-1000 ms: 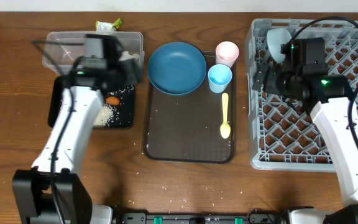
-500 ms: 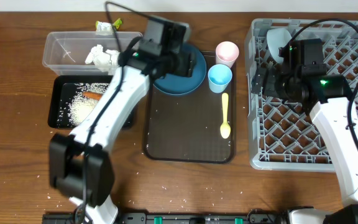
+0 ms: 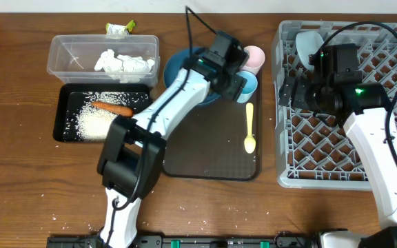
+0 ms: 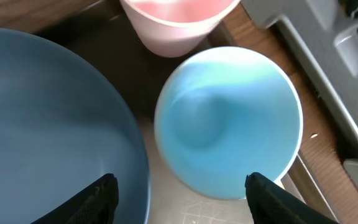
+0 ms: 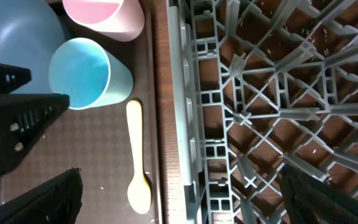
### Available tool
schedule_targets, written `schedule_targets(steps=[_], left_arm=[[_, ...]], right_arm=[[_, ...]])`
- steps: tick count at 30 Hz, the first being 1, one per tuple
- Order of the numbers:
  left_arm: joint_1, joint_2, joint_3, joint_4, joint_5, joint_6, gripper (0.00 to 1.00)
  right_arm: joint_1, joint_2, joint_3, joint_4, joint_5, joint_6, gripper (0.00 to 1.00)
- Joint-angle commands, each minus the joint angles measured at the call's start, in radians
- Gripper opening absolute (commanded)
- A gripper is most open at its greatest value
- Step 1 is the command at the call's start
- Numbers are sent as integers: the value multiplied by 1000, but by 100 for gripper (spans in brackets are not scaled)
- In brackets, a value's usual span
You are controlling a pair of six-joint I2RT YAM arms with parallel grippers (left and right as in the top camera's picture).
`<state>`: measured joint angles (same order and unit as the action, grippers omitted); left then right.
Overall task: Sort waste into correct bins and load items into the dishwasher rack
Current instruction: 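Grasp the light-blue cup with the left gripper and lift it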
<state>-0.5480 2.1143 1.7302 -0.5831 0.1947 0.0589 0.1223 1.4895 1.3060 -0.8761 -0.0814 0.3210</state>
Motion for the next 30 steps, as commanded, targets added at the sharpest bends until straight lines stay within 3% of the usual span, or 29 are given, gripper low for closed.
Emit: schedule_targets(steps=[1, 8, 20, 30], left_arm=[[5, -3, 29, 2, -50, 27, 67], [-5, 16, 28, 6, -50, 6, 62], [-14, 54, 28, 62, -49, -175, 47], [-14, 54, 28, 62, -49, -241, 23]], right_arm=[[8, -13, 0, -4, 3, -16, 99], [8, -13, 0, -3, 3, -16, 99], [7, -13, 0, -30, 32, -23, 99], [7, -13, 0, -29, 34, -23, 99]])
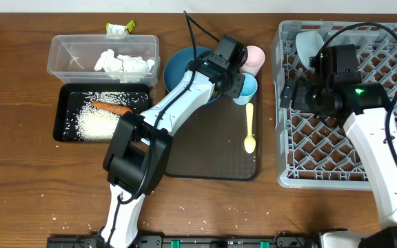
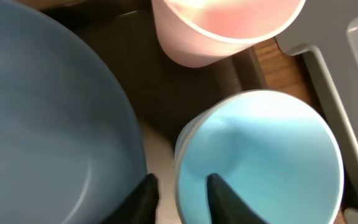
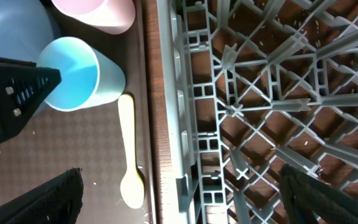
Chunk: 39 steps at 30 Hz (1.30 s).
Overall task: Sort waste into correct bins and load items into the dishwasher rack
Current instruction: 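Grasp the light-blue cup with the left gripper and lift it, then hand the light-blue cup from the left gripper to the right gripper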
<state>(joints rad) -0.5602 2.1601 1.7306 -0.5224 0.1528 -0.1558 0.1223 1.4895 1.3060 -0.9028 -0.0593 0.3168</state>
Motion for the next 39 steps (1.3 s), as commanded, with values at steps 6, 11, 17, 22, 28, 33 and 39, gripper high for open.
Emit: schedule_targets(steps=[6, 11, 17, 22, 28, 33, 39], left_arm=[[-2, 8, 27, -23, -4, -38, 9], [-1, 3, 28, -52, -5, -38, 6], [12, -55, 28, -81, -4, -46, 6], [53, -148, 28, -165, -3, -70, 6], [133, -256, 28, -273, 123, -71, 6], [240, -278, 27, -308, 441, -66, 6], [364, -277, -9, -314, 790, -23, 6]], right_arm=[[7, -13, 0, -3, 11, -19, 99], [7, -13, 0, -2, 11, -19, 99], [7, -13, 0, 10, 8, -19, 99], [7, -13, 0, 55, -40, -19, 99], [7, -12, 0, 137, -237, -109, 99], [7, -12, 0, 221, -431, -204, 99], [10, -12, 0, 346, -682, -229, 99]])
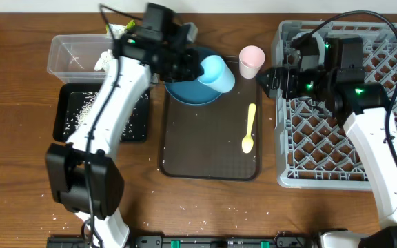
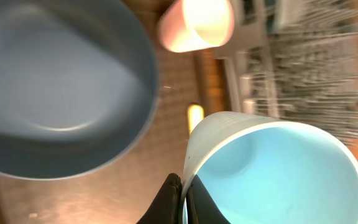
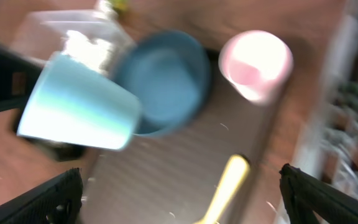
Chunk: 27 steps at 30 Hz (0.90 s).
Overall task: Sort waste into correct bins and load items into the dishwasher rack
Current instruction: 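Hand the light-blue cup from the left gripper to the right gripper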
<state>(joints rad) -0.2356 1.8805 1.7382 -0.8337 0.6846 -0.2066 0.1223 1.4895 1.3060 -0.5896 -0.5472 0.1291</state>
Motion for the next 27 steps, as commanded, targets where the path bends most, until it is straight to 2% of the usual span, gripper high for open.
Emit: schedule_targets(steps=[1, 8, 14, 24, 27], left_arm=[[58, 3, -20, -4, 311, 31, 6], [138, 3, -23, 8, 594, 57, 6], [138, 3, -23, 16, 752, 82, 6], [138, 3, -23, 15, 853, 83, 6], [132, 3, -23, 15, 853, 83, 6]], right_arm=[[10, -12, 0, 61, -237, -42, 99], [27, -12, 0, 184, -432, -60, 99], [97, -12, -1, 220, -450, -138, 99], [173, -10, -1, 263, -340, -150, 98], [174, -10, -1, 287, -340, -149, 95]])
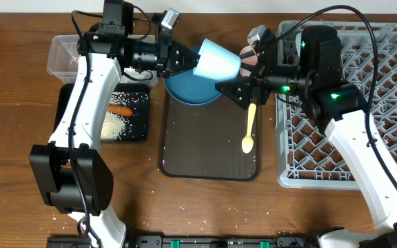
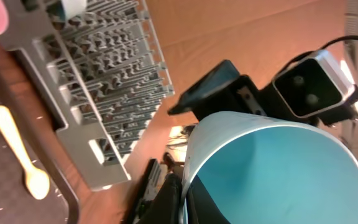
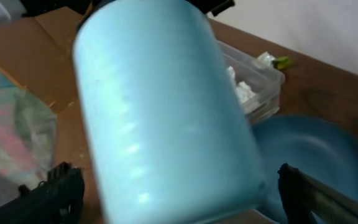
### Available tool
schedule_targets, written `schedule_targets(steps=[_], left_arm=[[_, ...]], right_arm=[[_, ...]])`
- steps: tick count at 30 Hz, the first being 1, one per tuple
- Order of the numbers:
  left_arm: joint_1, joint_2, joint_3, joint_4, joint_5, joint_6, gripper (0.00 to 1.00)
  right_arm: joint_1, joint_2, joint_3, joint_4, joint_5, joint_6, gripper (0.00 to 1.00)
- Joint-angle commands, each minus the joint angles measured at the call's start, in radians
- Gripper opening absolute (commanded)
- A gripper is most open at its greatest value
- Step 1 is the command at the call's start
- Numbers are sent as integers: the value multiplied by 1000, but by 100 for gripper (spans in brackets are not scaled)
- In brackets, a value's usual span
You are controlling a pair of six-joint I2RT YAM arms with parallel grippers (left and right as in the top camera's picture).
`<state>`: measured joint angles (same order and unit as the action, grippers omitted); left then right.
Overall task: Sort waste into correct bins and load items into the dishwasher rack
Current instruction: 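Hand the light-blue cup from the left gripper to the right gripper, then lower the light-blue cup into the dish rack and open the right gripper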
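The light blue cup [image 1: 218,63] hangs on its side in the air above the blue bowl [image 1: 188,89]. My left gripper [image 1: 196,62] is shut on its rim, one finger inside and one outside [image 2: 182,199]. My right gripper [image 1: 240,65] is open at the cup's base end, and the cup's wall [image 3: 166,112] fills the space between its fingers [image 3: 55,186]. The pink cup [image 1: 251,58] stands mostly hidden behind that gripper. A yellow spoon [image 1: 249,131] lies on the brown mat [image 1: 205,155]. The grey dishwasher rack [image 1: 364,110] is at the right.
A clear bin [image 1: 64,55] with white tissues sits at the back left. In front of it a black tray [image 1: 119,114] holds rice and a carrot. A green and white wrapper lies behind the bin. Crumbs dot the wooden table.
The blue cup has gone from above the bowl's right side to higher up, tipped base-first toward the rack. My right gripper has moved left from the rack's edge to straddle the cup's base.
My left gripper was open over the blue cup standing on the mat beside the pink cup. Then its fingers were at the cup's rim. Later it held the cup over the blue bowl. Now the cup lies sideways between the right gripper's open fingers.
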<state>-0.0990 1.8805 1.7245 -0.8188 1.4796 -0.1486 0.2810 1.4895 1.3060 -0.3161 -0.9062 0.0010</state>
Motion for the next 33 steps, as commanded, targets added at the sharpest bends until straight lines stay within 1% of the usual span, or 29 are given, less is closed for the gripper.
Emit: schedule_targets(steps=[1, 7, 11, 13, 15, 16, 19, 24, 29, 30, 33], left_arm=[[-10, 3, -9, 0, 58, 25, 6], [-32, 3, -9, 0, 54, 37, 6], [-31, 3, -9, 0, 54, 40, 6], [-31, 3, -9, 0, 54, 40, 6], [-31, 3, -9, 1, 53, 40, 6], [-31, 3, -9, 0, 53, 40, 6], [-31, 3, -9, 1, 53, 40, 6], [-31, 3, -9, 0, -14, 40, 8], [-31, 3, -9, -3, -105, 40, 16], [-31, 3, -9, -4, -134, 40, 17], [-32, 3, -9, -4, -297, 40, 17]], right_arm=[[16, -10, -1, 27, 19, -21, 93], [28, -10, -1, 95, 8, -17, 89], [46, -10, -1, 113, 8, -17, 82], [55, -10, -1, 116, 8, -18, 77], [55, -10, -1, 118, 8, -17, 69], [55, -10, -1, 118, 8, -18, 68], [55, -10, -1, 118, 8, -18, 58], [52, -10, -1, 118, 8, -18, 53], [13, -12, -1, 119, 9, -8, 53], [-2, -12, -1, 116, 9, 5, 54], [-66, -13, -1, 94, 9, 61, 55]])
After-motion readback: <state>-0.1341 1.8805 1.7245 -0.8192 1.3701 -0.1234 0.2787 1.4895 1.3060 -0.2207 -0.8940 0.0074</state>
